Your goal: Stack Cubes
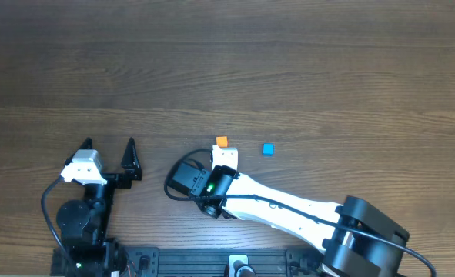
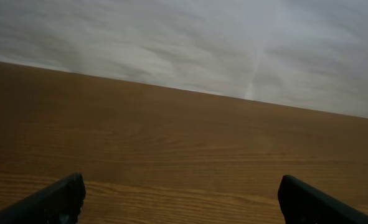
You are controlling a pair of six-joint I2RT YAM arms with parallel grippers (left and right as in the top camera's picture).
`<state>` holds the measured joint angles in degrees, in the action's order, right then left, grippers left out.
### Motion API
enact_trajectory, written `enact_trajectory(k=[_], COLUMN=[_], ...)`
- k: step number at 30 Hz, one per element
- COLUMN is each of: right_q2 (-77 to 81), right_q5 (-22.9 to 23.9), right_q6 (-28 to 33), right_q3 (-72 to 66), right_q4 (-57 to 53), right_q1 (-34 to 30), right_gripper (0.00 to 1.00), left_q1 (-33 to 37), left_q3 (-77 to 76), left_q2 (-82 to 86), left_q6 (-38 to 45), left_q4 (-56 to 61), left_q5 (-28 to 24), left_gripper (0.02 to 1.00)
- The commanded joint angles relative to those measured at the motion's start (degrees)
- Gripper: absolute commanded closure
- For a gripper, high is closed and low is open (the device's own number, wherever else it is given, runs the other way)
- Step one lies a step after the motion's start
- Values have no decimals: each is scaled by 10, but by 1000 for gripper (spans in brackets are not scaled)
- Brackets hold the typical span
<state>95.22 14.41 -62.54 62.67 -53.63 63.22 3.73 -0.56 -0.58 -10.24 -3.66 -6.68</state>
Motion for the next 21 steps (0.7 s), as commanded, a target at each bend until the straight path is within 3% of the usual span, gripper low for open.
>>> enact_trajectory(k=[1,7,12,21], right_q2=[-27,-26,-14,33], right_q5=[37,36,4,-20], right_q6=[41,116,147,176], right_q3=[85,184,195,195], right_q4=[-41,-60,-50,-24], right_q1=[-23,-98,-154,-165], right_gripper=[879,941,991,989], left_q1=[3,3,3,3], left_q3=[2,2,2,2], left_q2=[4,4,4,4], left_q6=[9,9,9,9], left_q4=[-2,-2,-2,-2], left_q5=[-3,-3,-3,-3], left_gripper=[18,20,18,20])
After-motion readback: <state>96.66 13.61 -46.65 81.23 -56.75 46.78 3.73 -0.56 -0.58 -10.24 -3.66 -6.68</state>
